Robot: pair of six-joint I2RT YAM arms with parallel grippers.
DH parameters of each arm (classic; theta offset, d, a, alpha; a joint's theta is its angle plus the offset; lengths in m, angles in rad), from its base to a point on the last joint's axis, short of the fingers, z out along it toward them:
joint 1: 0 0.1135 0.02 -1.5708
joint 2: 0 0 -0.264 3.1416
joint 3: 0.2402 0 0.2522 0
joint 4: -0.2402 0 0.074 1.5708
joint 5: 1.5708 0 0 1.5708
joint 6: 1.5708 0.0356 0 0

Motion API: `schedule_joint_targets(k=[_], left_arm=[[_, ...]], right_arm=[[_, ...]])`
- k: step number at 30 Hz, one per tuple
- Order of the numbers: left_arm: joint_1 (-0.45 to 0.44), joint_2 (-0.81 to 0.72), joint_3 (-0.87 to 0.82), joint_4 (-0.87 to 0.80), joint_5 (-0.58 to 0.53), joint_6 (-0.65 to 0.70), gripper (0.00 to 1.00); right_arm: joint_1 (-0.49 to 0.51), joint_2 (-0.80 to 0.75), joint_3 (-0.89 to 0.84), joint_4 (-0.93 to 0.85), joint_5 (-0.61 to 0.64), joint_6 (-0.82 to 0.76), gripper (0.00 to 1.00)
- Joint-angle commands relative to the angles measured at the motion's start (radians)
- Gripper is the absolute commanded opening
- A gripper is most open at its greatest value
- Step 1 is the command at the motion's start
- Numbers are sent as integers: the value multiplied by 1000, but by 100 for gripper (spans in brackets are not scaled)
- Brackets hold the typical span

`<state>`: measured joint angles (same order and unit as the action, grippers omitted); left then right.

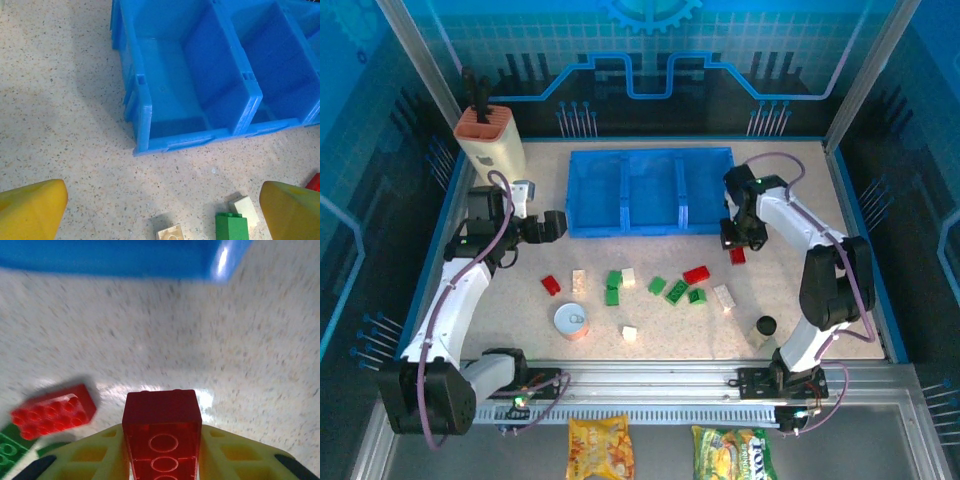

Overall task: Sort the legos into containers by color
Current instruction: Pick up the lego from the middle-right of the table, then place the lego in the container.

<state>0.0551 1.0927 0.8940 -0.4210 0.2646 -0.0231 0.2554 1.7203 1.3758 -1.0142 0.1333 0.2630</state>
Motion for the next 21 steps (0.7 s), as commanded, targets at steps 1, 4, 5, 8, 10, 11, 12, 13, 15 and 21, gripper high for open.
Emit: schedule_joint_targets(k=[1,4,5,8,10,11,12,13,15,21], left_arm=[[0,-20,-12,17,30,8,99],[0,-23,-13,18,30,8,99],[0,-22,-13,19,31,6,99],[0,-22,-15,20,29,6,99],[0,-23,-16,22,29,4,99],[0,-23,-17,23,28,3,99],[0,-22,-17,25,29,4,99],[0,-23,-17,24,31,2,99],[0,-23,-19,26,30,0,99],[0,-24,-21,21,24,0,99]], right_arm=[[12,65,116,-42,-20,24,36],[16,133,224,-53,-25,36,36],[19,163,274,-59,-26,40,35],[22,244,389,-61,-24,51,35],[22,294,457,-70,-20,62,35],[21,326,496,-72,-21,69,35],[21,348,525,-71,-21,74,35],[21,372,549,-71,-22,80,35],[22,424,608,-69,-20,89,35],[13,573,768,-94,-20,100,35]])
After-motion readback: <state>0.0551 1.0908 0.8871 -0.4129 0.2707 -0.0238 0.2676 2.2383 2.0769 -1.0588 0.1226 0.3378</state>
